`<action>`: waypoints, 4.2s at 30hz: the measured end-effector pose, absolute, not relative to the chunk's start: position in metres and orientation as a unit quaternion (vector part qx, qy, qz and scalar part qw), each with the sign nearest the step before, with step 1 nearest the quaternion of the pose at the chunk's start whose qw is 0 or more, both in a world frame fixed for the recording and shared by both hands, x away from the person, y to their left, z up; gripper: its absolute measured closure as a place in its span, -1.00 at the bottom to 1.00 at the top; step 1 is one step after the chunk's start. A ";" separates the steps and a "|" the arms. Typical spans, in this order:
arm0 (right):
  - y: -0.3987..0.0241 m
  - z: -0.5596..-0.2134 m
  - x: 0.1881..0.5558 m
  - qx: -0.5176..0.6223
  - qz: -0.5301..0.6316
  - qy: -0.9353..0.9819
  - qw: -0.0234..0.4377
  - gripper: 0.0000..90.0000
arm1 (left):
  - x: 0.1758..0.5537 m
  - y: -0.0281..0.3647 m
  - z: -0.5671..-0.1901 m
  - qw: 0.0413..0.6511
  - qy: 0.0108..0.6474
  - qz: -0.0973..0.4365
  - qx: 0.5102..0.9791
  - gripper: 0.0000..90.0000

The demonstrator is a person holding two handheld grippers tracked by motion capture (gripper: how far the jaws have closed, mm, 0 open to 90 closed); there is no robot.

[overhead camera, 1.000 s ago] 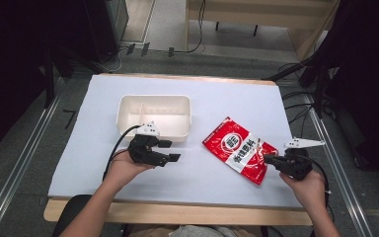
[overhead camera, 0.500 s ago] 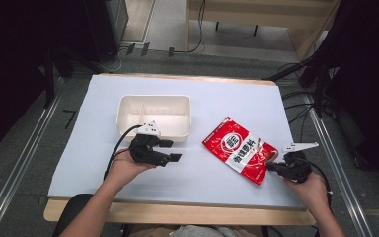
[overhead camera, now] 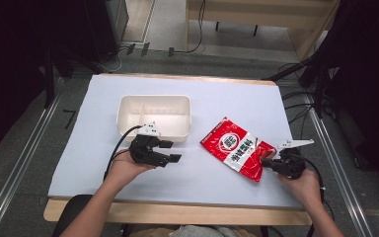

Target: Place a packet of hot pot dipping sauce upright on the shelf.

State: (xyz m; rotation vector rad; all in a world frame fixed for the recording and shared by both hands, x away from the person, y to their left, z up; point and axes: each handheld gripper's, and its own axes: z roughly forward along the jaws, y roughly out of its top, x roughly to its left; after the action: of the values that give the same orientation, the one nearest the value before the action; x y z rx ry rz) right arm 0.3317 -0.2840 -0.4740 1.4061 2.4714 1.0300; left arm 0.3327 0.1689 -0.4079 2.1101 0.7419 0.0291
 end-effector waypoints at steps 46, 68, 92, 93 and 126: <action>-0.270 -0.470 0.404 0.477 0.317 0.817 0.068 1.00 | 0.321 0.182 -0.407 0.452 0.312 0.029 0.835 0.00; -0.244 -0.463 0.336 0.435 0.291 0.852 0.028 1.00 | 0.325 0.167 -0.404 0.444 0.341 -0.014 0.828 0.52; -0.230 -0.446 0.333 0.419 0.340 0.840 0.056 0.75 | 0.319 0.112 -0.412 0.432 0.296 -0.024 0.852 1.00; -0.230 -0.445 0.334 0.420 0.342 0.838 0.058 0.69 | 0.319 0.110 -0.412 0.432 0.294 -0.020 0.852 1.00; -0.238 -0.440 0.351 0.438 0.382 0.809 0.086 0.03 | 0.321 0.040 -0.460 0.392 0.286 0.017 0.874 1.00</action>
State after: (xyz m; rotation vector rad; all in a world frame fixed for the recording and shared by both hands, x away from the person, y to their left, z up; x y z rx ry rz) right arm 0.3515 -0.2381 -0.4397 1.3051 2.4125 1.1376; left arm 0.3208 0.0396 -0.4601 2.2194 0.7272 0.0430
